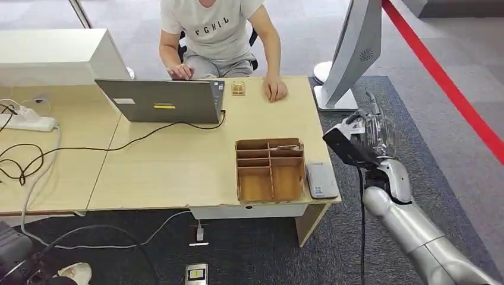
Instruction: Pass the card to the sensor for recognition and then transmit it.
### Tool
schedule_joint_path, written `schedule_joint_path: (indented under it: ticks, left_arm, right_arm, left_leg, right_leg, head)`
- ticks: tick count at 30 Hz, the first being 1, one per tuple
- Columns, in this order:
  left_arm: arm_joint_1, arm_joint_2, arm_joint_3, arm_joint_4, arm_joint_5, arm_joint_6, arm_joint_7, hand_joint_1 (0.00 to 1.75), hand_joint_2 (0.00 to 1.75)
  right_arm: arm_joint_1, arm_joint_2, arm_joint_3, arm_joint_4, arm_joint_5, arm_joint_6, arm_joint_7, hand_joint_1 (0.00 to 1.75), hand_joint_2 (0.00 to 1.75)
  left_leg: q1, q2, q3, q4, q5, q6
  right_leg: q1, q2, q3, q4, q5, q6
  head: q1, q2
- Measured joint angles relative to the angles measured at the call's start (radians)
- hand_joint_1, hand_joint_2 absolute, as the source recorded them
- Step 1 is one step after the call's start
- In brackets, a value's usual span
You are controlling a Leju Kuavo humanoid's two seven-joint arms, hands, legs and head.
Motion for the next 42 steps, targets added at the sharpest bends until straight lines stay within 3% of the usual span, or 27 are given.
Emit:
schedule_joint_path:
  ticks: [11,20,30,42]
  left_arm:
    - [0.016,0.003,0.003,-0.040,-0.006,0.037,0.000,0.00,1.75]
    - [0.016,0.010,0.002,-0.045,-0.006,0.045,0.000,0.00,1.75]
    - [0.014,0.030,-0.015,-0.060,-0.027,0.114,0.000,0.00,1.75]
    - [0.000,0.057,-0.049,-0.067,-0.026,0.133,0.000,0.00,1.75]
  right_arm:
    - [0.209,-0.041,-0.067,-0.186,0.031,0.011,0.031,1.75,1.75]
    - [0.285,-0.042,-0.087,-0.250,0.017,0.030,0.039,1.75,1.75]
    - [0.288,-0.020,-0.096,-0.219,-0.038,0.059,-0.043,1.75,1.75]
    - [0.235,0.054,-0.060,-0.109,-0.072,0.139,-0.103,1.75,1.75]
  left_leg:
    - [0.000,0.000,0.000,0.000,0.000,0.000]
    - [0.000,0.000,0.000,-0.001,0.000,0.000]
    - [0.000,0.000,0.000,-0.001,0.000,0.000]
    - [0.000,0.000,0.000,-0.001,0.000,0.000]
  right_leg:
    - [0.000,0.000,0.000,0.000,0.000,0.000]
    - [0.000,0.000,0.000,0.000,0.000,0.000]
    - [0.000,0.000,0.000,0.000,0.000,0.000]
    - [0.000,0.000,0.000,0.000,0.000,0.000]
  head:
    - [0.000,0.000]
    - [0.000,0.000]
    - [0.000,0.000]
    - [0.000,0.000]
